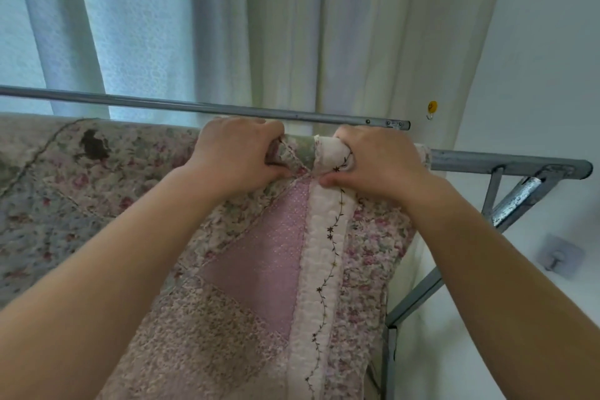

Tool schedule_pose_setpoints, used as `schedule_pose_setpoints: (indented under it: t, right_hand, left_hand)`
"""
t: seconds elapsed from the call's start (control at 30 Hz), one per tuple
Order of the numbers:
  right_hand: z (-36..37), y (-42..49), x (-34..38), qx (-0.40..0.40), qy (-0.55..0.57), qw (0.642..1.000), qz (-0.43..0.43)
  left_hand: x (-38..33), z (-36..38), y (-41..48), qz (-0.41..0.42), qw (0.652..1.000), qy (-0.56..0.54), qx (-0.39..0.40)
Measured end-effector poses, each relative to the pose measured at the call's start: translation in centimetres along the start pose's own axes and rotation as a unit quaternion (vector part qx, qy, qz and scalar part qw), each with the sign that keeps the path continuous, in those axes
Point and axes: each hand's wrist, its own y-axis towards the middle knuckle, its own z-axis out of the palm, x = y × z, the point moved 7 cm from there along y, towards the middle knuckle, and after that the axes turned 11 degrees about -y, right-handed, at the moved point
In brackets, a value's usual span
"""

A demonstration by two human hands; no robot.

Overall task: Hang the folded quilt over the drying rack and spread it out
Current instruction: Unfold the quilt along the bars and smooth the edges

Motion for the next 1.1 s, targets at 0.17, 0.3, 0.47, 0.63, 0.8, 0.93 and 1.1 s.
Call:
schedule_pose_setpoints:
  t: [0.17,0.3,0.47,0.63,0.8,0.93,1.1]
  right_hand:
    - [0.4,-0.7,-0.3,-0.066,-0.013,0.997,-0.025]
    - [0.8,-3.0,-1.0,-0.184,0.000,0.982,-0.032]
    - [1.4,-6.6,-3.1,-0.316,0.047,0.947,-0.043]
    - [2.8,-9.6,-5.0,-0.395,0.117,0.910,-0.045]
    - [6.4,-13.7,-6.9,-0.376,0.344,0.861,-0.012]
    - [10.7,-11.9,-8.3,-0.175,0.645,0.728,0.154]
    - [12.9,-10.0,-5.1,0.060,0.767,0.625,0.134]
  left_hand:
    - [-0.7,0.4,0.0,-0.006,1.000,0.007,-0.011]
    - [-2.3,0.9,0.0,-0.024,0.998,0.026,-0.054]
    - [-5.8,1.7,-0.2,-0.032,0.987,0.015,-0.155]
    - [-7.9,2.4,0.1,-0.038,0.985,-0.009,-0.165]
    - [-10.0,3.1,0.1,-0.079,0.975,-0.020,-0.205]
    - [-12.0,4.4,0.7,-0.099,0.969,-0.016,-0.226]
    - [-14.2,5.1,1.2,-0.148,0.962,-0.025,-0.228]
